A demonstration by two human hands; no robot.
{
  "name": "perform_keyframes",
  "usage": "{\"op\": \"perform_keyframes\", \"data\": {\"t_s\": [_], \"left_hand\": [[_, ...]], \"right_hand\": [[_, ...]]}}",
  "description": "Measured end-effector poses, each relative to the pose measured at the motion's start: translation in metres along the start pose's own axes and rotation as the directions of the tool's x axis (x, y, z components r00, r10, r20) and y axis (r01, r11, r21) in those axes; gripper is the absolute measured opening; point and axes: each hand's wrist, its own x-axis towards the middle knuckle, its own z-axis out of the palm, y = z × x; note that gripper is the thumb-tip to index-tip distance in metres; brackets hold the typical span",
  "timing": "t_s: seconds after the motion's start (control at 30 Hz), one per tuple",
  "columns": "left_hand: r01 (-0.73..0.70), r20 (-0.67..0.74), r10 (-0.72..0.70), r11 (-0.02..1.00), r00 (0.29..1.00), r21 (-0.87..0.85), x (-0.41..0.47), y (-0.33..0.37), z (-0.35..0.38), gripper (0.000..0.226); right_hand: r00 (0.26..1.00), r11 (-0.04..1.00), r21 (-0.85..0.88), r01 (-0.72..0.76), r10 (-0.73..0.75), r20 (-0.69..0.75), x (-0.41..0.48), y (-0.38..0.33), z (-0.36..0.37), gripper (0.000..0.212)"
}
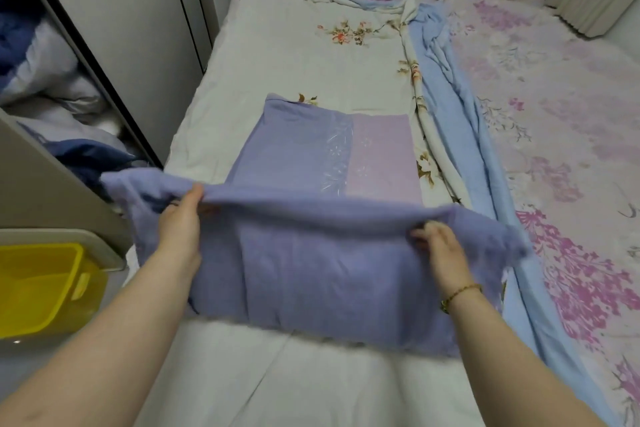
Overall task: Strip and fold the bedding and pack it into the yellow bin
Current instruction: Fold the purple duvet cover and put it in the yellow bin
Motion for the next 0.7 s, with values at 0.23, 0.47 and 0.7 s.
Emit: {"op": "perform_keyframes", "data": {"t_s": [0.23, 0.47, 0.7], "left_hand": [[-0.083, 0.225, -0.098, 0.732, 0.969, 0.676, 0.013, -0.079, -0.001, 0.056], [-0.019, -0.088, 0.207, 0.464, 0.974, 0.886, -0.007, -0.102, -0.032, 0.068], [0.142, -0.225, 0.098, 0.523, 0.969, 0.840, 0.016, -0.113, -0.051, 0.038]], "right_hand": [[0.917, 0.765, -0.641, 0.059, 0.211, 0.337, 0.035, 0.069, 0.032, 0.062], [0.988, 0.560, -0.825, -0.077, 0.154, 0.012, 0.024, 0.104, 0.034, 0.060], [0.875, 0.790, -0.485, -0.376, 0.129, -0.467, 0.030, 0.119, 0.019, 0.064]]}}
